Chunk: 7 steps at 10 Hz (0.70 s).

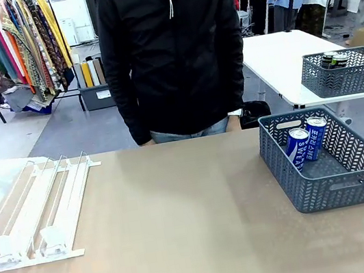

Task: Retrieve and store the cans from the dispenser.
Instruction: Pick up one can from the Automatic Can Dispenser and place it in the middle of the table.

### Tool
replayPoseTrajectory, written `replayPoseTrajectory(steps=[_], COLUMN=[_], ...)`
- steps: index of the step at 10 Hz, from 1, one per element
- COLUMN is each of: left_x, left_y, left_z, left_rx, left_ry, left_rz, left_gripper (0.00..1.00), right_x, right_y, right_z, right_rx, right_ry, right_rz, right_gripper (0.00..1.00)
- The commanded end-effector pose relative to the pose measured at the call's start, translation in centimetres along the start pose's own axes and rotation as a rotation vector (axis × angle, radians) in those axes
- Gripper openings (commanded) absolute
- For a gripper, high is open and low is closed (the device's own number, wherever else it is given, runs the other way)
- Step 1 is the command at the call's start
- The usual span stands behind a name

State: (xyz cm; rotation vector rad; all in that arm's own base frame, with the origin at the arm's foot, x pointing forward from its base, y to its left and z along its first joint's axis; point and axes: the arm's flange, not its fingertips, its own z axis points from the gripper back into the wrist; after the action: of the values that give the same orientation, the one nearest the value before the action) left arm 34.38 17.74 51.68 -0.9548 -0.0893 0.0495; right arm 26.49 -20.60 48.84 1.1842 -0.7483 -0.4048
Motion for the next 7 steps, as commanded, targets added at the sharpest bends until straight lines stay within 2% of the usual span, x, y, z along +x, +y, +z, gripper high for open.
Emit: replayPoseTrajectory(steps=[1, 7], left_x=[-0.29, -0.29], left_y=[-0.17, -0.17], left_z=[0.21, 0.21], left_rx=[0.004, 0.004], left_ry=[0.011, 0.011], left_rz=[0.001, 0.001], left_gripper=[1.0, 1.0], right_x=[0.35, 0.35], right_y=[0.12, 0.12], right_z=[-0.28, -0.28], right_rx=[0.026, 0.026], right_ry=[-0.018, -0.018], right_rz=[0.025, 0.025], right_gripper=[1.0, 1.0])
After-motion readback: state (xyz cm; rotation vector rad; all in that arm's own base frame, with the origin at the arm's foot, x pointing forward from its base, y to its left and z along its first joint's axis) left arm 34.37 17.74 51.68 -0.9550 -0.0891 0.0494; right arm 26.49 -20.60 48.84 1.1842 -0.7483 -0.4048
